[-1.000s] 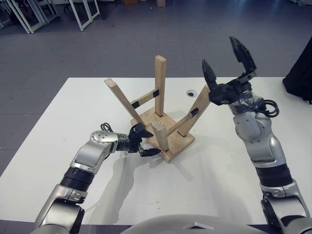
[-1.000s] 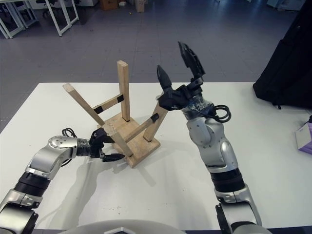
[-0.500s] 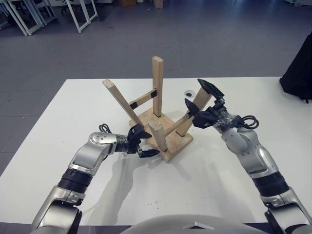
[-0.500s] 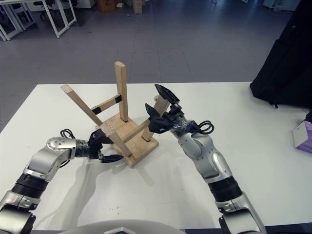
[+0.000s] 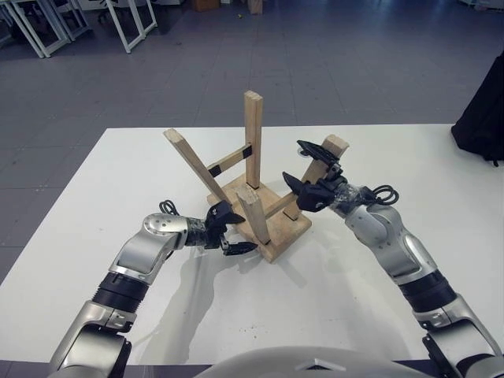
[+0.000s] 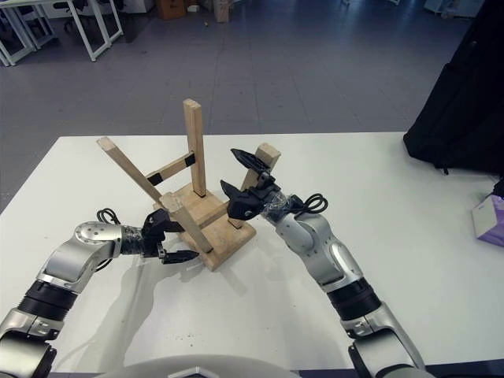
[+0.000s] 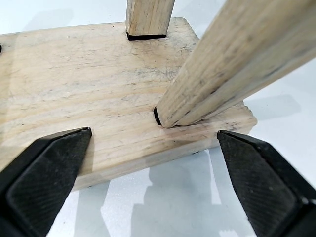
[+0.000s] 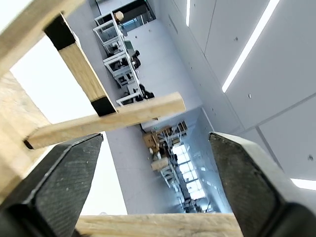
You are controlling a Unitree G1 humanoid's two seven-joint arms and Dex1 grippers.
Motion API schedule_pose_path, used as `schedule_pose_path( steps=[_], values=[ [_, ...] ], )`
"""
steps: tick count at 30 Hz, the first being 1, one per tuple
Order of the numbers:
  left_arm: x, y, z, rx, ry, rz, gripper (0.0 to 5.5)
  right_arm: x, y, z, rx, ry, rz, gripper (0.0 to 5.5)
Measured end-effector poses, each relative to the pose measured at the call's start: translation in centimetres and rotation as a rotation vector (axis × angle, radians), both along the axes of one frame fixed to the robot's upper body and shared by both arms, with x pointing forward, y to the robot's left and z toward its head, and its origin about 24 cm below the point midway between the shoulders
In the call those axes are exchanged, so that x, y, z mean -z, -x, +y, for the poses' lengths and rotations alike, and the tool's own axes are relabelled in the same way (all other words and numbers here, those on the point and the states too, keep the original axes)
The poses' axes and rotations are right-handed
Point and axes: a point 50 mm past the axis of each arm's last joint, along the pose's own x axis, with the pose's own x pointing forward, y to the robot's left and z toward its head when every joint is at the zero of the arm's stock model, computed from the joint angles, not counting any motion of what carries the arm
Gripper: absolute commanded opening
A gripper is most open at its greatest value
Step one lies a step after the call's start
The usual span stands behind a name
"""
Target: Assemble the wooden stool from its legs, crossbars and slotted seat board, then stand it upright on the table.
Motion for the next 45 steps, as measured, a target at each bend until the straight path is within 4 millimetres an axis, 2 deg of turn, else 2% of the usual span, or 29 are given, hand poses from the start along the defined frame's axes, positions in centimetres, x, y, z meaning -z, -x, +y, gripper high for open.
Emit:
schedule_pose_path(
  steps=[3, 4, 6, 8, 11, 13, 15, 17, 19, 21, 23, 25, 28, 32, 37, 45],
  values=[
    [0.0, 0.0, 0.0, 0.001, 0.001, -0.004, 4.71, -0.9, 0.6, -0.2, -0.035, -0.06, 0.04, 3.99],
    [0.0, 0.0, 0.0, 0.001, 0.001, -0.005, 4.71, -2.2, 0.6, -0.3, -0.039, -0.122, 0.044, 3.99],
    [0.1, 0.1, 0.0, 0.0, 0.002, -0.007, 4.71, -6.4, 0.2, -0.7, -0.046, -0.253, -0.014, 3.99],
    [0.1, 0.1, 0.0, 0.001, 0.002, -0.008, 4.71, -8.6, 0.0, -1.1, -0.047, -0.348, -0.008, 3.99],
    [0.1, 0.2, 0.0, 0.001, 0.005, -0.02, 4.71, -10.0, -1.1, -2.8, 0.026, -0.521, 0.095, 3.99],
    [0.1, 0.5, 0.0, -0.005, 0.012, -0.044, 4.71, -9.9, -1.7, -3.8, 0.059, -0.621, 0.182, 3.99],
    [-0.3, 1.3, 0.0, -0.006, 0.047, -0.063, 4.71, -8.7, -2.4, -4.7, 0.1, -0.727, 0.338, 3.99],
    [-0.7, 2.1, 0.3, 0.003, 0.033, -0.072, 4.71, -7.2, -2.4, -4.9, 0.106, -0.812, 0.473, 3.99],
    [-1.3, 3.0, 1.0, 0.0, 0.012, -0.068, 4.71, -6.8, -2.0, -4.6, 0.077, -0.845, 0.534, 3.99],
    [-3.1, 3.5, 1.0, 0.019, 0.02, -0.134, 4.71, -5.8, -1.5, -4.4, 0.083, -0.831, 0.583, 3.99],
    [-5.0, 3.6, 0.4, 0.048, 0.037, -0.239, 4.71, -5.2, -1.2, -4.2, 0.088, -0.82, 0.61, 3.99],
    [-6.1, 3.4, 0.1, 0.015, 0.05, -0.32, 4.71, -5.1, -1.1, -4.2, 0.093, -0.819, 0.613, 3.99],
    [-7.9, 3.1, -1.5, 0.016, 0.125, -0.418, 4.71, -5.2, -0.9, -3.9, 0.081, -0.81, 0.611, 3.99],
    [-8.5, 3.0, -2.1, -0.016, 0.151, -0.453, 4.71, -5.0, -0.7, -3.1, 0.07, -0.772, 0.615, 3.99],
    [-10.4, 2.7, -3.3, 0.002, 0.186, -0.541, 4.71, -4.8, -0.5, -2.0, 0.05, -0.755, 0.626, 3.99],
    [-11.1, 2.2, -5.0, -0.016, 0.223, -0.585, 4.71, -4.7, -0.3, -1.6, 0.044, -0.754, 0.631, 3.99]
  ],
)
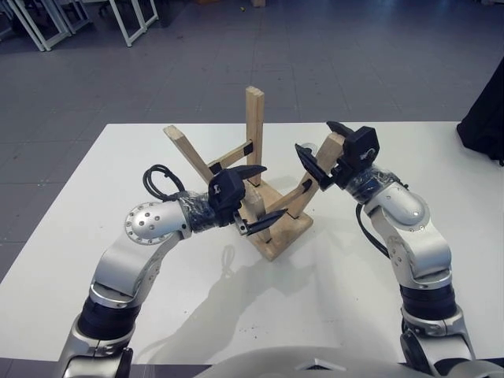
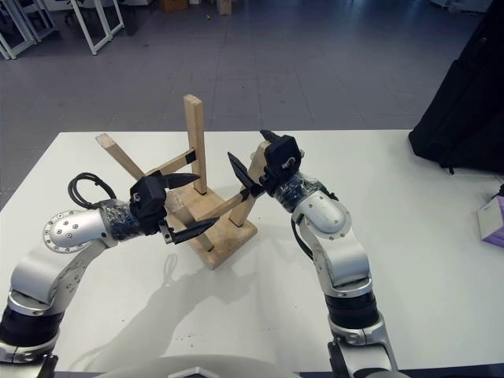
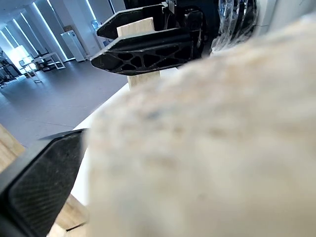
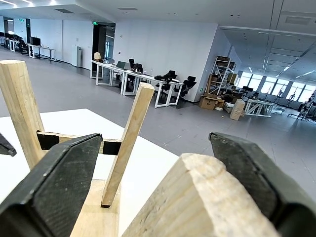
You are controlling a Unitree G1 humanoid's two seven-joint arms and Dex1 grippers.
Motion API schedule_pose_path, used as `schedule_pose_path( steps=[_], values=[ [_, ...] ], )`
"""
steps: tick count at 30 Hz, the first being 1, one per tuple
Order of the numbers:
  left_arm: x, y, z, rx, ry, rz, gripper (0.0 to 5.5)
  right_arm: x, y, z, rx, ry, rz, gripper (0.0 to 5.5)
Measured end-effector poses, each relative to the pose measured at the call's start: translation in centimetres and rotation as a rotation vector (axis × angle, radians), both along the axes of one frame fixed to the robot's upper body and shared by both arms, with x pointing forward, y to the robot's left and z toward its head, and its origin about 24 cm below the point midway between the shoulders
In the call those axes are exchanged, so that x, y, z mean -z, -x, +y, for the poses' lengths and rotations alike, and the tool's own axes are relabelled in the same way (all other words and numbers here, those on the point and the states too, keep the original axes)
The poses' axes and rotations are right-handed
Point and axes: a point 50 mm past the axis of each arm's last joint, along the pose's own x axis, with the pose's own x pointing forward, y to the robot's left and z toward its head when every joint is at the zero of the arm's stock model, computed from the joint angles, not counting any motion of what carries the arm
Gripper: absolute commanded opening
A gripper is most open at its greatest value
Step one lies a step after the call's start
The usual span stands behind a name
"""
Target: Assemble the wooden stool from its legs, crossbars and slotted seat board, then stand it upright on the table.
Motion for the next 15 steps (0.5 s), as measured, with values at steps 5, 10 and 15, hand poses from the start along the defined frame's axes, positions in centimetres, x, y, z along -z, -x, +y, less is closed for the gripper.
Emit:
schedule_pose_path(
  steps=[5, 10, 15],
  values=[
    [0.36, -0.47, -0.53, -0.037, 0.0, -0.006, 4.71, 0.13, 0.12, -0.34, 0.01, 0.016, 0.011, 3.99],
    [0.64, -0.73, -0.47, -0.05, -0.002, 0.0, 4.71, 0.18, 0.26, -0.5, 0.001, 0.029, 0.028, 3.99],
    [0.88, -0.97, -0.5, -0.047, 0.013, -0.003, 4.71, -0.13, 0.06, -0.4, -0.013, 0.046, 0.07, 3.99]
  ],
)
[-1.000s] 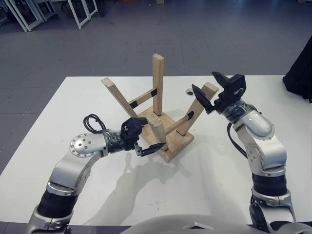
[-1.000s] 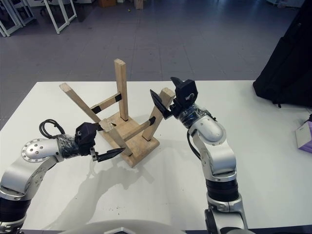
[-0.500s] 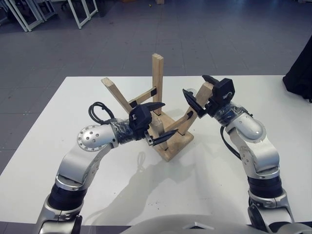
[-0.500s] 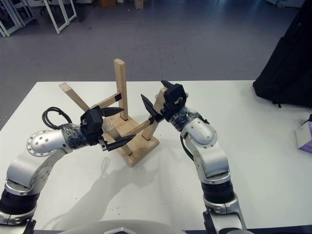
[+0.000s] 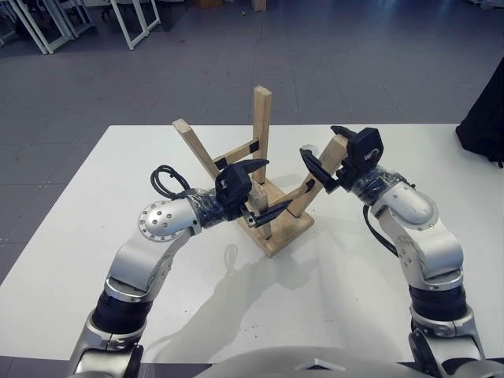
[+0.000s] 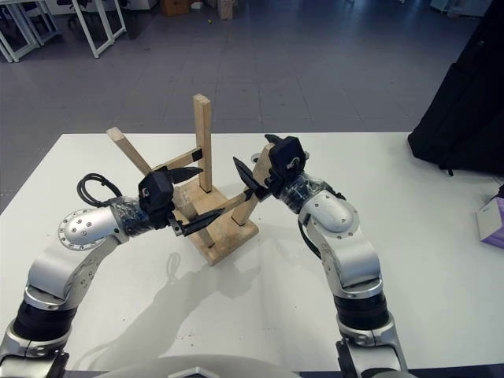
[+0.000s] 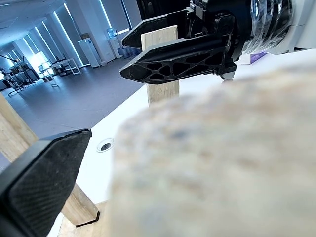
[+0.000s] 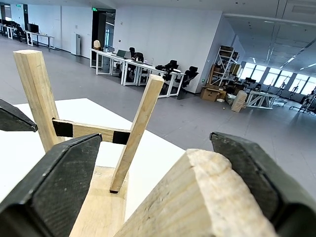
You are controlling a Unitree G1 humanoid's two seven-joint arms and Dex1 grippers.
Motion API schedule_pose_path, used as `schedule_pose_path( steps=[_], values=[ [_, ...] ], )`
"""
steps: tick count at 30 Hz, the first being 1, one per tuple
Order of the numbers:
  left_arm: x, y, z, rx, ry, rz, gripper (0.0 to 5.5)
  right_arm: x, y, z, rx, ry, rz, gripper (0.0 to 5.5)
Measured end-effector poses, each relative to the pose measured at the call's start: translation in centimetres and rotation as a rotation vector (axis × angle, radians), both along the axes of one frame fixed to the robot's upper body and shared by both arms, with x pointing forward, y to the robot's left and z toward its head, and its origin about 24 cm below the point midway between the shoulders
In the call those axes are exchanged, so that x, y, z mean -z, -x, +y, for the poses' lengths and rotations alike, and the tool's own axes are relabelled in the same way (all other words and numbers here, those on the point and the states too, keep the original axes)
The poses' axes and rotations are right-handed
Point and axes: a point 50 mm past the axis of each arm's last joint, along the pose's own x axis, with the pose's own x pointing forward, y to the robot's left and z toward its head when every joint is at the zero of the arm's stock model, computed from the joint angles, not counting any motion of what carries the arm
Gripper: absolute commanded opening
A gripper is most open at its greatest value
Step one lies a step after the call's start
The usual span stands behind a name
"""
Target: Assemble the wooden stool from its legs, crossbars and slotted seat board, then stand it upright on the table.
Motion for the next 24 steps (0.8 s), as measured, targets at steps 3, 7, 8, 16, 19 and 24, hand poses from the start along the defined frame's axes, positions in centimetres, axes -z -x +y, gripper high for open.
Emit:
schedule_pose_path(
  steps=[3, 7, 8, 16, 19, 24],
  values=[
    [0.1, -0.4, 0.1, -0.005, 0.008, -0.004, 4.71, -0.4, -0.4, 0.2, -0.001, 0.012, 0.027, 3.99],
    [0.0, -0.7, 0.1, -0.008, 0.016, -0.015, 4.71, -0.7, -0.8, 0.4, 0.005, 0.004, 0.056, 3.99],
    [0.1, -0.8, 0.1, -0.009, 0.018, -0.018, 4.71, -0.7, -0.9, 0.4, 0.003, -0.012, 0.066, 3.99],
    [0.6, -1.4, 0.8, -0.023, 0.023, -0.02, 4.71, -0.9, -1.1, 0.5, -0.018, -0.124, 0.119, 3.99],
    [0.7, -1.6, 1.1, -0.036, 0.021, -0.015, 4.71, -0.9, -1.1, 0.5, -0.033, -0.169, 0.137, 3.99],
    [0.9, -1.7, 1.2, -0.036, 0.023, -0.018, 4.71, -1.0, -1.2, 0.6, -0.038, -0.22, 0.147, 3.99]
  ],
)
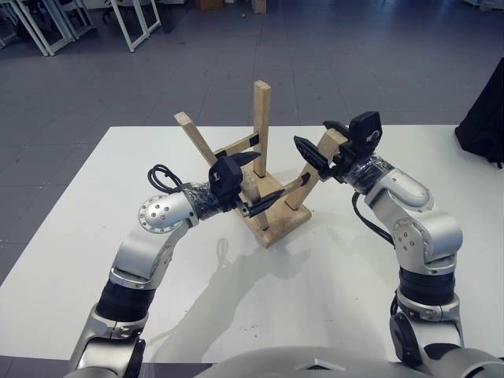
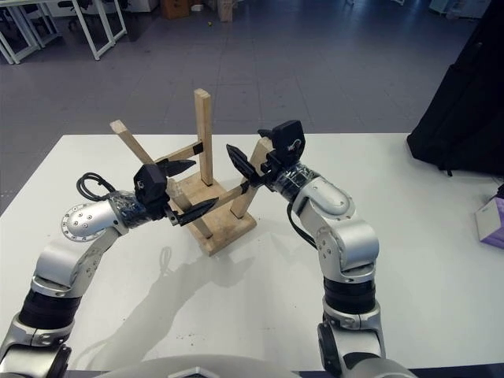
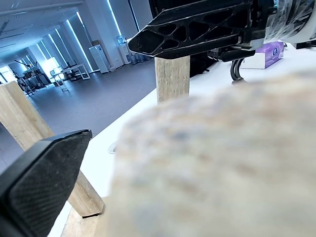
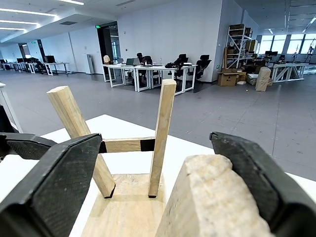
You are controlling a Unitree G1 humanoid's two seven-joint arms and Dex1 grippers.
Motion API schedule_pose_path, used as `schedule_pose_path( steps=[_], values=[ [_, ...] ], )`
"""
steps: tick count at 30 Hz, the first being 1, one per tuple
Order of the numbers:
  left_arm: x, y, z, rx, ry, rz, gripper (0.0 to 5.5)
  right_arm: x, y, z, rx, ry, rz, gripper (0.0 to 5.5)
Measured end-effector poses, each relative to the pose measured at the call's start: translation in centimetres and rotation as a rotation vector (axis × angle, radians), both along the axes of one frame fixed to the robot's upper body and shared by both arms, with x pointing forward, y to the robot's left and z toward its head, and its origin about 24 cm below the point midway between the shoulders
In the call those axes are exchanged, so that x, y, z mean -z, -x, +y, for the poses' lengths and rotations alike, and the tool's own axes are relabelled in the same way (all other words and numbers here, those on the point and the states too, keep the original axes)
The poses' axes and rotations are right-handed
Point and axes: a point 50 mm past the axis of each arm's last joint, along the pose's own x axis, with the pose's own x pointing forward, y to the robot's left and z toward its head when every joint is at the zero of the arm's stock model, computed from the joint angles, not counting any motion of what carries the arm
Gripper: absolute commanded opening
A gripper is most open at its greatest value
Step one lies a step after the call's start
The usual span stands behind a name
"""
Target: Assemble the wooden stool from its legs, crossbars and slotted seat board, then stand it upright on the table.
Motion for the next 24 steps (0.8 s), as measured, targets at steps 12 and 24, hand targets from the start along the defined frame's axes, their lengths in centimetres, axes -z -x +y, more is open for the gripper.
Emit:
schedule_pose_path(
  steps=[12, 24],
  values=[
    [0.1, -0.2, 0.6, -0.032, -0.008, 0.004, 4.71, -2.4, -1.2, 0.3, 0.03, -0.268, -0.016, 3.99],
    [0.3, -0.5, 2.0, -0.087, -0.062, 0.052, 4.71, -3.2, -3.2, -2.6, 0.289, -0.311, -0.093, 3.99]
  ],
)
